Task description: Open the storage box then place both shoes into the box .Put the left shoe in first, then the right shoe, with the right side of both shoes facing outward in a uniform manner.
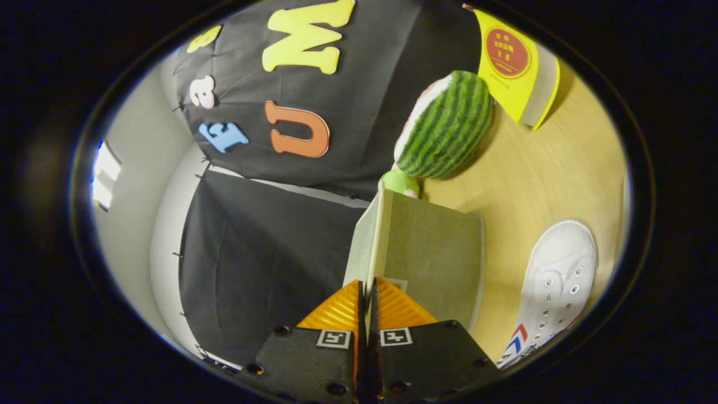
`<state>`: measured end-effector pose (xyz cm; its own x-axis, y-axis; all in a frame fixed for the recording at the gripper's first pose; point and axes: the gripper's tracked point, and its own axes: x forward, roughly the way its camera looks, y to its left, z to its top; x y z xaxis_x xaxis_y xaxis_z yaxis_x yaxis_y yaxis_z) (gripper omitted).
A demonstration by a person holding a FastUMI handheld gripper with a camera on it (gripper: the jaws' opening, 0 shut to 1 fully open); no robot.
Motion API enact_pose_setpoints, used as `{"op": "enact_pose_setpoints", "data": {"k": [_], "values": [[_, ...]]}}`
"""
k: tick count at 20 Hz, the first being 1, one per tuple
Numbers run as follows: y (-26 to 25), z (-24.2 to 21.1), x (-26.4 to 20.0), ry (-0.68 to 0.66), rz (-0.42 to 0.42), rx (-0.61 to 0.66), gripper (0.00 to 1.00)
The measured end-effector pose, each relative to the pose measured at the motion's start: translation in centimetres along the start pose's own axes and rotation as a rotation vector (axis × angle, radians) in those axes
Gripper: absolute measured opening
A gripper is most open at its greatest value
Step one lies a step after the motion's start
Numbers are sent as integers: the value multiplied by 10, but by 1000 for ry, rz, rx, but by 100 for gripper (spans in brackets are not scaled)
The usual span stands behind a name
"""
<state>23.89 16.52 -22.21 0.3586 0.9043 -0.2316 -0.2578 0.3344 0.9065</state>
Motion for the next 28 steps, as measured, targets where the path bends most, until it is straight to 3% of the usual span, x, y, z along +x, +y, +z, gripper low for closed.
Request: {"op": "enact_pose_setpoints", "data": {"k": [8,13,17,22,23,26,27,28], "values": [[89,-11,16,-43,-8,-80,5],[149,-39,58,-28,-62,-195,5],[177,-47,98,-108,-178,-332,7],[210,-83,159,-128,-218,-492,12],[211,-91,168,-124,-237,-550,19],[208,-101,173,-169,-341,-761,83],[210,-95,166,-196,-375,-816,100],[210,-95,161,-221,-388,-850,100]]}}
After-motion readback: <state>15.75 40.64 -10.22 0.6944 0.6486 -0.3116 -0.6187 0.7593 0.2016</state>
